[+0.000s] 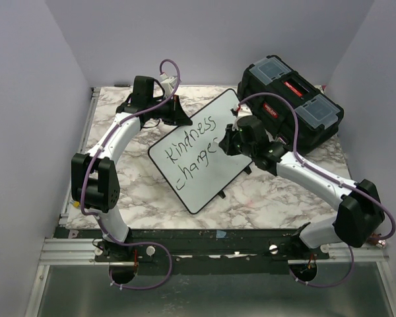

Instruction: Write a sentence on the whiteboard

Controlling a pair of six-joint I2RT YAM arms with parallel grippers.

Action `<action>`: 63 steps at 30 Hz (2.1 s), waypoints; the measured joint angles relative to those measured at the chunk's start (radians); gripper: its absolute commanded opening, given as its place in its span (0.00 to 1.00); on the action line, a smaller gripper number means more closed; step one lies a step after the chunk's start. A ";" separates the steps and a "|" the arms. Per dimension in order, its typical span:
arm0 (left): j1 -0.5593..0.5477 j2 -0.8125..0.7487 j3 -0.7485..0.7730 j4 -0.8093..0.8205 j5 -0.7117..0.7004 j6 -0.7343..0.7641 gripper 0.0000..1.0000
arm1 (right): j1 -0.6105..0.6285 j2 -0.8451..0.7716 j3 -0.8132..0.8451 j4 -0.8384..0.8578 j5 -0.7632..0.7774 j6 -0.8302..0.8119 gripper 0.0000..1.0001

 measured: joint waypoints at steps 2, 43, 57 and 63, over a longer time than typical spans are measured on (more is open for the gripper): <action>0.000 0.000 0.000 0.000 0.000 0.000 0.00 | 0.000 -0.006 -0.011 0.003 -0.004 0.003 0.01; 0.001 -0.010 0.000 -0.009 0.006 0.000 0.00 | 0.000 -0.212 -0.086 -0.019 -0.112 0.037 0.01; 0.001 -0.014 -0.003 -0.009 0.010 -0.001 0.00 | 0.034 -0.281 -0.180 -0.042 -0.175 0.098 0.01; -0.003 -0.037 -0.013 -0.010 0.019 -0.002 0.00 | 0.175 -0.284 -0.204 -0.086 -0.102 0.131 0.01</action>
